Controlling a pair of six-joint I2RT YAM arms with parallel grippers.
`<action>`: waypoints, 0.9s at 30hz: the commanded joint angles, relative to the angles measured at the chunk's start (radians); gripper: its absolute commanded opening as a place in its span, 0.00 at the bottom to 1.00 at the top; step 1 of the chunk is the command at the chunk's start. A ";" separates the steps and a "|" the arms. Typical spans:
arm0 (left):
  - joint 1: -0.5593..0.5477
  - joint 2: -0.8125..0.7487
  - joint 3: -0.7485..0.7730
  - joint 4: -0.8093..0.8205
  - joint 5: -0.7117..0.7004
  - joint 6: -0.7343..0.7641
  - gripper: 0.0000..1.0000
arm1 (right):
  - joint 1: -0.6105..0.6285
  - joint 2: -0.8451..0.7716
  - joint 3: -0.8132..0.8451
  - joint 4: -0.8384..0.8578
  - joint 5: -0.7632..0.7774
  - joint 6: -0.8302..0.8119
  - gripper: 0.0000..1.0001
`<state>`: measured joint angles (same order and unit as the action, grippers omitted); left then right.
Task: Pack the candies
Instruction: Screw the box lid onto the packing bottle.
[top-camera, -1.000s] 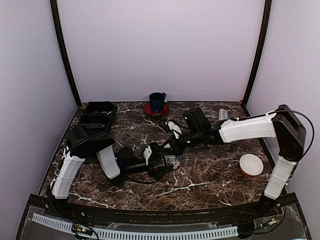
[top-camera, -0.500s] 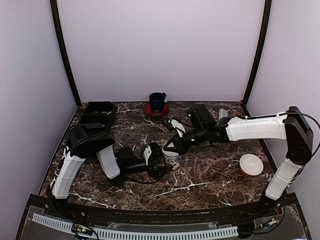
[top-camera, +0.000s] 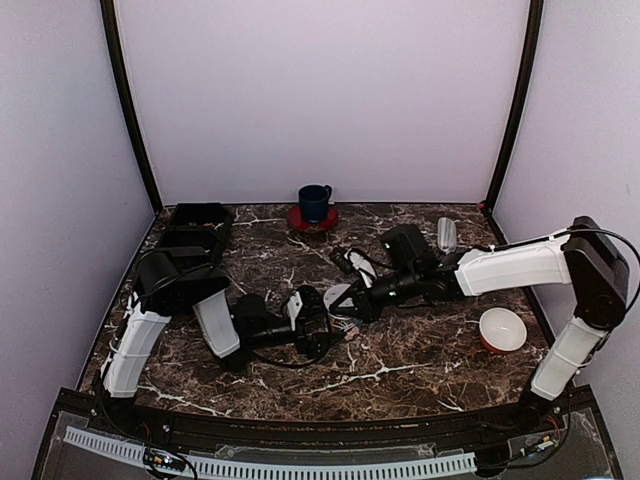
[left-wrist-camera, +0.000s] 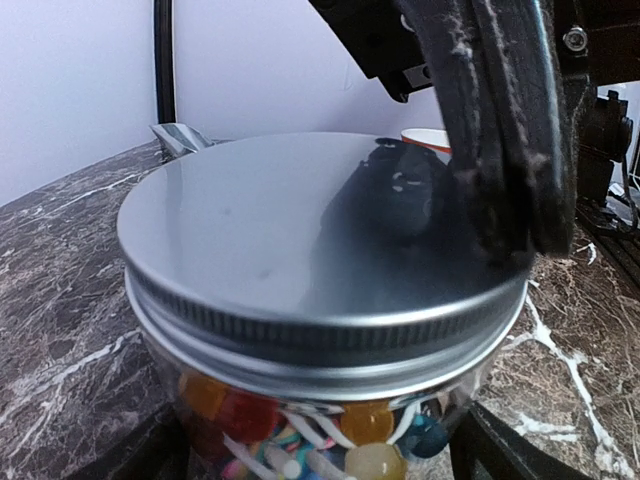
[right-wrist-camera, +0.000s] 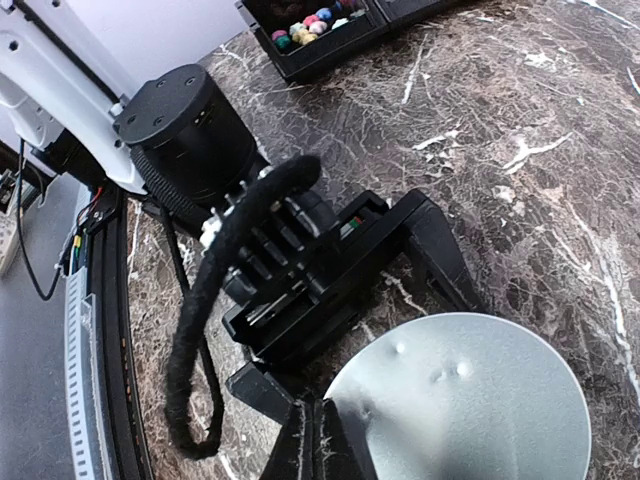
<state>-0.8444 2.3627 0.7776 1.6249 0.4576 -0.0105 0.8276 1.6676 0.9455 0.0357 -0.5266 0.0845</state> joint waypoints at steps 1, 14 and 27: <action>0.001 0.032 -0.012 -0.069 0.024 -0.049 0.90 | -0.005 0.024 -0.050 -0.014 -0.003 0.039 0.00; 0.002 0.015 0.030 -0.149 0.053 -0.020 0.96 | -0.021 -0.229 0.164 -0.384 0.262 -0.230 0.80; 0.004 0.040 0.093 -0.217 0.270 -0.011 0.83 | -0.021 -0.199 0.128 -0.476 0.212 -0.646 0.98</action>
<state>-0.8379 2.3707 0.8722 1.5150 0.6151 -0.0025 0.8104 1.4364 1.0584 -0.4049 -0.2932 -0.4477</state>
